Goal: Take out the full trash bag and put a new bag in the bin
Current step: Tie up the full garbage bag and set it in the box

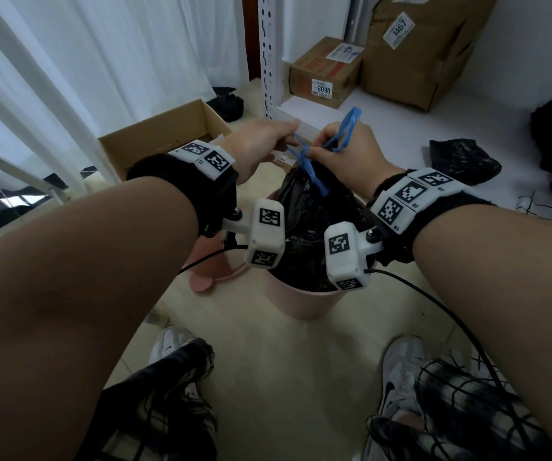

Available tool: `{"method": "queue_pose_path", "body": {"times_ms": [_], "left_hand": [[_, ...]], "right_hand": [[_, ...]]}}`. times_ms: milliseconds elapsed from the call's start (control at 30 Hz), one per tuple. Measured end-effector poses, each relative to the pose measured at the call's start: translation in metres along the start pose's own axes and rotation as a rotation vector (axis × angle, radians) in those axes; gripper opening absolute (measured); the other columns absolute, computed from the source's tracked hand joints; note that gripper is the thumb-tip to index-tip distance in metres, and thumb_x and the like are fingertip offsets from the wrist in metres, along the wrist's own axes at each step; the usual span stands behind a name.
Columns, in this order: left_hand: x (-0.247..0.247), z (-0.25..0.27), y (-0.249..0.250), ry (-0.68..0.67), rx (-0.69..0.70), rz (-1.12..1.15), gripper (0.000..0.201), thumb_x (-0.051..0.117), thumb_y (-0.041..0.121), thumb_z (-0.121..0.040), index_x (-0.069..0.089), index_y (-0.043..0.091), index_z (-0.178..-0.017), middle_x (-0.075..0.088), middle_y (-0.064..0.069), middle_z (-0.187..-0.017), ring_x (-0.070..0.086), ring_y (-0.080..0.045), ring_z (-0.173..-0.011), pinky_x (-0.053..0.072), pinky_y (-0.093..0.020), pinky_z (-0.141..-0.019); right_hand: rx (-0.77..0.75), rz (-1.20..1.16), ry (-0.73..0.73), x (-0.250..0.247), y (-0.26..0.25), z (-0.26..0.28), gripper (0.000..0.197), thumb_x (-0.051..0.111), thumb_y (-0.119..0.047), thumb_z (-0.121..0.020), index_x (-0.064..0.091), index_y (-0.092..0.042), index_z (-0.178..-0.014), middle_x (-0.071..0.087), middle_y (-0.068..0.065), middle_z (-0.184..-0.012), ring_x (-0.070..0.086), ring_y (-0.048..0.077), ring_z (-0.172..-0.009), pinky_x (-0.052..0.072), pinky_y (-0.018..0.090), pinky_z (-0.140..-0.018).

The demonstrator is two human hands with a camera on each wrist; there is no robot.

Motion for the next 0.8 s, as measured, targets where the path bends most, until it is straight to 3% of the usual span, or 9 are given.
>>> {"method": "queue_pose_path", "body": {"times_ms": [167, 233, 300, 367, 433, 500, 600, 667, 800], "left_hand": [[-0.007, -0.002, 0.0, 0.064, 0.078, 0.209, 0.029, 0.049, 0.032, -0.096, 0.058, 0.017, -0.073, 0.068, 0.0, -0.087, 0.061, -0.017, -0.094, 0.046, -0.032, -0.09], [-0.008, -0.002, 0.002, 0.087, 0.068, 0.365, 0.026, 0.046, 0.031, -0.098, 0.055, 0.015, -0.079, 0.07, -0.006, -0.091, 0.066, -0.021, -0.095, 0.052, -0.036, -0.093], [-0.008, -0.001, 0.008, 0.114, 0.065, 0.525, 0.026, 0.045, 0.03, -0.099, 0.054, 0.011, -0.084, 0.071, -0.008, -0.085, 0.07, -0.022, -0.084, 0.057, -0.038, -0.087], [-0.007, -0.001, 0.012, 0.151, 0.055, 0.643, 0.03, 0.045, 0.031, -0.099, 0.053, 0.007, -0.082, 0.068, -0.006, -0.066, 0.068, -0.02, -0.067, 0.059, -0.036, -0.076], [-0.006, 0.0, 0.011, 0.186, 0.052, 0.663, 0.033, 0.045, 0.031, -0.099, 0.046, 0.011, -0.072, 0.05, 0.0, -0.048, 0.053, -0.015, -0.047, 0.057, -0.032, -0.06], [-0.006, -0.002, 0.004, 0.226, 0.1, 0.421, 0.038, 0.042, 0.032, -0.099, 0.036, 0.015, -0.065, 0.036, 0.005, -0.045, 0.037, -0.012, -0.041, 0.046, -0.029, -0.056], [-0.006, -0.002, -0.003, 0.228, 0.232, -0.27, 0.036, 0.039, 0.035, -0.099, 0.029, 0.021, -0.067, 0.034, 0.004, -0.062, 0.033, -0.011, -0.054, 0.036, -0.028, -0.063], [-0.004, 0.001, -0.004, 0.177, 0.306, -0.576, 0.029, 0.039, 0.029, -0.1, 0.032, 0.017, -0.075, 0.031, 0.004, -0.065, 0.031, -0.009, -0.056, 0.028, -0.021, -0.054], [-0.004, 0.002, -0.004, 0.137, 0.379, -0.689, 0.023, 0.044, 0.026, -0.099, 0.033, 0.014, -0.082, 0.038, 0.0, -0.066, 0.038, -0.014, -0.059, 0.031, -0.025, -0.055]], "right_hand": [[0.012, 0.194, -0.083, 0.0, 0.009, -0.005, 0.023, 0.056, -0.017, -0.092, 0.071, -0.001, -0.089, 0.067, 0.012, -0.085, 0.061, 0.027, -0.084, 0.047, 0.034, -0.077], [0.029, 0.295, -0.143, 0.003, 0.014, -0.008, 0.023, 0.05, -0.011, -0.093, 0.069, -0.003, -0.081, 0.063, 0.014, -0.08, 0.059, 0.033, -0.086, 0.042, 0.033, -0.072], [0.076, 0.33, -0.164, 0.004, 0.016, -0.007, 0.032, 0.047, -0.008, -0.093, 0.055, -0.011, -0.062, 0.051, 0.004, -0.066, 0.051, 0.028, -0.079, 0.032, 0.029, -0.068], [0.121, 0.329, -0.156, 0.004, 0.019, -0.007, 0.034, 0.046, -0.009, -0.094, 0.047, -0.011, -0.06, 0.047, 0.005, -0.065, 0.047, 0.024, -0.075, 0.03, 0.028, -0.068], [0.15, 0.325, -0.153, 0.003, 0.022, -0.007, 0.036, 0.047, -0.01, -0.094, 0.045, -0.01, -0.058, 0.044, 0.005, -0.061, 0.047, 0.025, -0.074, 0.03, 0.029, -0.067], [0.157, 0.345, -0.17, 0.003, 0.021, -0.006, 0.031, 0.048, -0.007, -0.093, 0.049, -0.009, -0.062, 0.041, 0.002, -0.06, 0.048, 0.026, -0.076, 0.03, 0.029, -0.067], [0.123, 0.391, -0.201, 0.004, 0.016, -0.005, 0.032, 0.046, -0.004, -0.091, 0.049, -0.015, -0.062, 0.043, 0.003, -0.068, 0.043, 0.023, -0.08, 0.029, 0.028, -0.071], [0.148, 0.417, -0.214, 0.005, 0.016, -0.006, 0.032, 0.044, -0.008, -0.094, 0.044, -0.015, -0.062, 0.039, 0.001, -0.065, 0.042, 0.023, -0.08, 0.029, 0.029, -0.071], [0.231, 0.44, -0.234, 0.003, 0.027, -0.008, 0.025, 0.044, -0.011, -0.095, 0.046, -0.007, -0.07, 0.053, 0.018, -0.086, 0.057, 0.034, -0.093, 0.031, 0.029, -0.069]]}}
Point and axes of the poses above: each hand's wrist, its own z-axis away from the middle knuckle, its own x-axis out of the palm, y = z × x, the point moved 2 cm from there along -z, towards the middle knuckle
